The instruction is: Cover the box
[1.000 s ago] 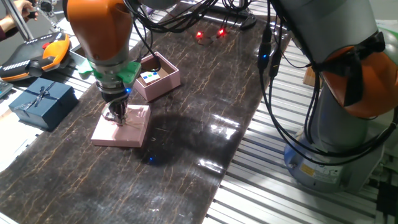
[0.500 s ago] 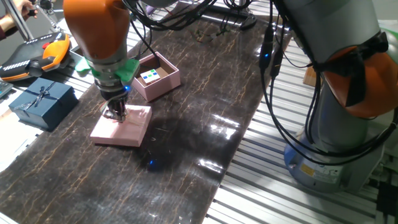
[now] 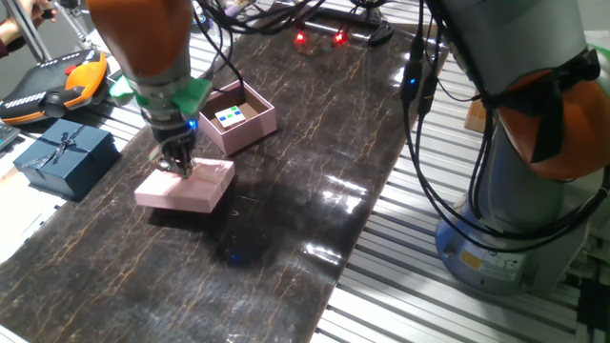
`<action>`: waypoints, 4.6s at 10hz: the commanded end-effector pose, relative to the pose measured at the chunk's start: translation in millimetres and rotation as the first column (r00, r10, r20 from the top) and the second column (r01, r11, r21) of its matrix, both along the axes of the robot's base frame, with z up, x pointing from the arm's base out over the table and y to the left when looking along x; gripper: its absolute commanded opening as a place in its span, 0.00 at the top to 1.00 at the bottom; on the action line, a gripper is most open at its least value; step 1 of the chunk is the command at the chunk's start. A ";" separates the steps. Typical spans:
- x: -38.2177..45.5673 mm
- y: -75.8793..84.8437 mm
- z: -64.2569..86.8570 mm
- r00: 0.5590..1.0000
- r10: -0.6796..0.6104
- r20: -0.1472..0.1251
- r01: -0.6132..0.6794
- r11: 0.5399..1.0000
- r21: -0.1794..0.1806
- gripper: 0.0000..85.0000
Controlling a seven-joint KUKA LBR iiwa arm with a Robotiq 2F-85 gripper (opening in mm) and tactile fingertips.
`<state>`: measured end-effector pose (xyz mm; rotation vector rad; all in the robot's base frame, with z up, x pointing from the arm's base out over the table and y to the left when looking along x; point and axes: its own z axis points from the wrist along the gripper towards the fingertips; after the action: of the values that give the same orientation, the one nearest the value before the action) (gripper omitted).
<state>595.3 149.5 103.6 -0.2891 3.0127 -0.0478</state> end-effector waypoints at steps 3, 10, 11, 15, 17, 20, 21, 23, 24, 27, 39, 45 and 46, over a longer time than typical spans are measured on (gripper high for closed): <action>-1.9 -8.9 27.2 0.998 -0.064 -0.016 0.064 0.998 0.004 0.99; -0.5 -42.1 75.6 0.972 -0.235 -0.021 0.235 0.972 -0.008 0.99; -0.6 -48.9 78.8 0.965 -0.263 -0.022 0.263 0.965 -0.011 0.99; -6.1 -78.3 82.0 0.933 -0.360 -0.013 0.359 0.933 -0.036 0.99; -11.3 -89.6 79.6 0.914 -0.405 -0.004 0.404 0.913 -0.056 0.99; -20.4 -103.3 79.6 0.878 -0.478 0.005 0.477 0.875 -0.084 0.99; -23.5 -106.8 78.8 0.864 -0.503 -0.002 0.501 0.861 -0.090 0.99; -27.1 -111.1 77.2 0.842 -0.540 -0.026 0.536 0.840 -0.084 0.99; -26.8 -111.1 77.0 0.830 -0.556 -0.046 0.552 0.831 -0.074 0.99; -25.7 -112.5 75.4 0.817 -0.574 -0.057 0.570 0.818 -0.076 0.99; -25.4 -112.9 74.7 0.815 -0.572 -0.089 0.574 0.819 0.001 0.99; -21.8 -173.9 73.1 0.794 -0.608 -0.019 0.608 0.794 -0.028 0.99; -20.4 -181.4 71.3 0.774 -0.633 -0.015 0.633 0.774 -0.028 0.99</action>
<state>575.3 -32.9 174.6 0.7302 2.9783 -0.1376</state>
